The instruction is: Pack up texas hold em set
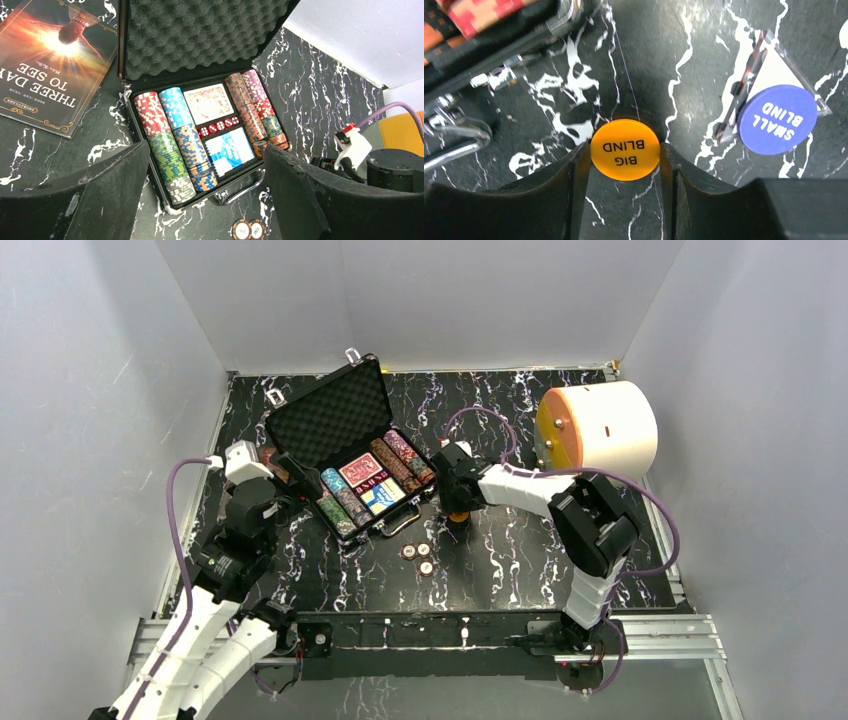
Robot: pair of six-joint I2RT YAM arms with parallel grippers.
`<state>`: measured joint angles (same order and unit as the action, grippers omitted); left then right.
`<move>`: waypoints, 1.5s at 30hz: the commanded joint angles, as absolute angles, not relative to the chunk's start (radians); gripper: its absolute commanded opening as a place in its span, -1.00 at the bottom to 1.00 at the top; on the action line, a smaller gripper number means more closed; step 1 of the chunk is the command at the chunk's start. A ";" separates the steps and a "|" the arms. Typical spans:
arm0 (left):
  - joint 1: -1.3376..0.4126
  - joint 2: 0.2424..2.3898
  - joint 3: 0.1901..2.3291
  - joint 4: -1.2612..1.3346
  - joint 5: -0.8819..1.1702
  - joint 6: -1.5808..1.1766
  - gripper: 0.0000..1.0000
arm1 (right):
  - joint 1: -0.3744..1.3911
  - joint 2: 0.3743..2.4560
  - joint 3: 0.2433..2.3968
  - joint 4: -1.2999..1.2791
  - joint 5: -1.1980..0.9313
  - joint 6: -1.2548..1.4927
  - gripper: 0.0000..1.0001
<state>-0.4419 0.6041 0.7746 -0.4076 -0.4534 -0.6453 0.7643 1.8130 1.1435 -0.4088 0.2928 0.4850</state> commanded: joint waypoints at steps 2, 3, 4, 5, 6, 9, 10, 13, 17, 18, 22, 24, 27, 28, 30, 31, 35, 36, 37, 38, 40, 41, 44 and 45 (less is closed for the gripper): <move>-0.445 0.584 0.763 -0.419 -0.484 -0.652 0.67 | 0.768 1.674 1.119 -0.396 0.285 0.454 0.05; -0.445 0.582 0.762 -0.420 -0.483 -0.653 0.67 | 0.768 1.660 1.125 -0.397 0.282 0.454 0.05; -0.445 0.581 0.761 -0.419 -0.483 -0.654 0.67 | 0.766 1.649 1.132 -0.400 0.276 0.454 0.06; -0.445 0.579 0.758 -0.419 -0.483 -0.655 0.67 | 0.767 1.640 1.140 -0.400 0.272 0.454 0.06; -0.445 0.578 0.759 -0.419 -0.483 -0.655 0.67 | 0.767 1.632 1.150 -0.399 0.265 0.453 0.06; -0.445 0.575 0.763 -0.422 -0.488 -0.654 0.67 | 0.769 1.627 1.192 -0.386 0.230 0.449 0.06; -0.445 0.572 0.766 -0.423 -0.491 -0.654 0.67 | 0.771 1.628 1.203 -0.376 0.224 0.447 0.06; -0.445 0.572 0.784 -0.430 -0.497 -0.640 0.67 | 0.784 1.649 1.253 -0.343 0.209 0.438 0.06; -0.445 0.567 0.816 -0.449 -0.512 -0.628 0.67 | 0.824 1.722 1.361 -0.325 0.206 0.423 0.07; -0.445 0.564 0.820 -0.453 -0.514 -0.627 0.67 | 0.838 1.747 1.394 -0.318 0.209 0.415 0.07; -0.445 0.550 0.830 -0.462 -0.515 -0.628 0.67 | 0.902 1.873 1.540 -0.275 0.235 0.381 0.07; -0.445 0.548 0.837 -0.474 -0.517 -0.632 0.67 | 0.924 1.952 1.620 -0.249 0.244 0.360 0.07; -0.445 0.549 0.853 -0.494 -0.519 -0.630 0.67 | 0.938 2.045 1.724 -0.236 0.248 0.350 0.07; -0.444 0.549 0.856 -0.501 -0.522 -0.629 0.67 | 0.940 2.070 1.753 -0.230 0.249 0.345 0.08; -0.445 0.550 0.863 -0.510 -0.525 -0.626 0.67 | 0.942 2.115 1.797 -0.213 0.246 0.335 0.08; -0.445 0.550 0.864 -0.514 -0.527 -0.626 0.67 | 0.943 2.137 1.820 -0.207 0.248 0.331 0.08; -0.445 0.552 0.862 -0.517 -0.525 -0.632 0.67 | 0.944 2.228 1.913 -0.216 0.250 0.313 0.09; -0.445 0.553 0.863 -0.517 -0.525 -0.633 0.67 | 0.945 2.247 1.933 -0.221 0.251 0.309 0.09; -0.445 0.554 0.862 -0.516 -0.523 -0.634 0.67 | 0.945 2.265 1.948 -0.222 0.254 0.307 0.09; -0.444 0.555 0.863 -0.517 -0.523 -0.634 0.67 | 0.945 2.279 1.959 -0.221 0.254 0.304 0.09; -0.445 0.559 0.861 -0.518 -0.522 -0.635 0.67 | 0.945 2.308 1.986 -0.225 0.244 0.296 0.09; -0.445 0.559 0.863 -0.518 -0.520 -0.636 0.67 | 0.945 2.319 2.000 -0.232 0.241 0.293 0.10; -0.445 0.566 0.864 -0.519 -0.520 -0.633 0.67 | 0.945 2.341 2.024 -0.244 0.242 0.289 0.11; -0.445 0.571 0.865 -0.518 -0.521 -0.632 0.67 | 0.944 2.345 2.027 -0.245 0.240 0.288 0.13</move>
